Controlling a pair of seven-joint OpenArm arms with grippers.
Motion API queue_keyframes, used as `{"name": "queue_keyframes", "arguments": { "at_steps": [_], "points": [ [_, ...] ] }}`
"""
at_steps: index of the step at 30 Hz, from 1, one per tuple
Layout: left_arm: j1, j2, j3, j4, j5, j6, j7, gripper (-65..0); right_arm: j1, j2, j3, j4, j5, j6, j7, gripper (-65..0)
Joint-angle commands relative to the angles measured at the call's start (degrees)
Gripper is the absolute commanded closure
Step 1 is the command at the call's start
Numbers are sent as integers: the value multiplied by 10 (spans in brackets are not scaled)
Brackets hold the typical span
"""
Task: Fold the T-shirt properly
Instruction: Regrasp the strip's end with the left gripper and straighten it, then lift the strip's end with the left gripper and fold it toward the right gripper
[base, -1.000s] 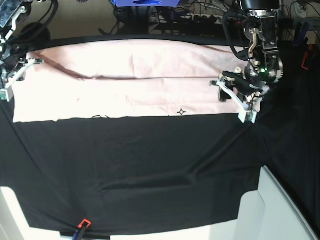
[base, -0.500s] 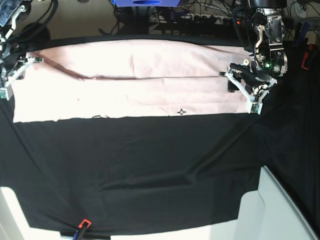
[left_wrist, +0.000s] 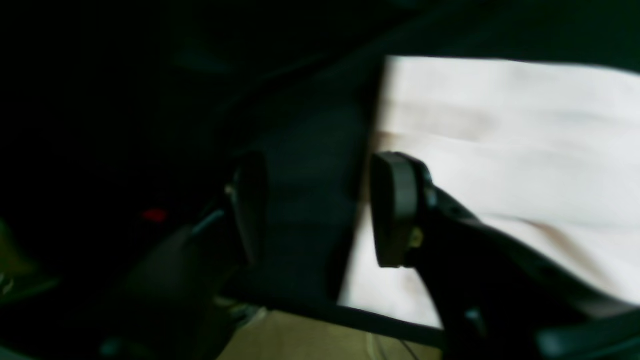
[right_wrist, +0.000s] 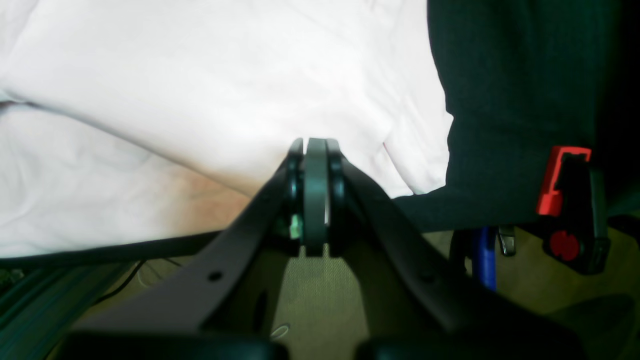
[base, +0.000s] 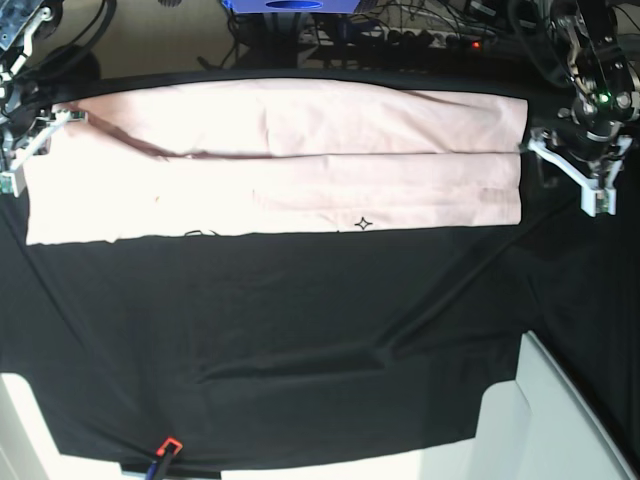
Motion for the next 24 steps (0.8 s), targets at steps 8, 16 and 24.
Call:
{"name": "queue_keyframes", "arguments": {
  "at_steps": [8,16,24],
  "points": [
    [0,-75,-66,-135,-224,-102,8,-230,-1,9,1,9,5,-1,9,-1],
    [-23,-107,-69,-221,-273,-169,12,-537,-2,9,1,8,5,-1,9,-1],
    [-78,-104,-63,-307,-273,-169,11,-564,-3,11,2,-16,5,-1,10,-1]
  ]
}}
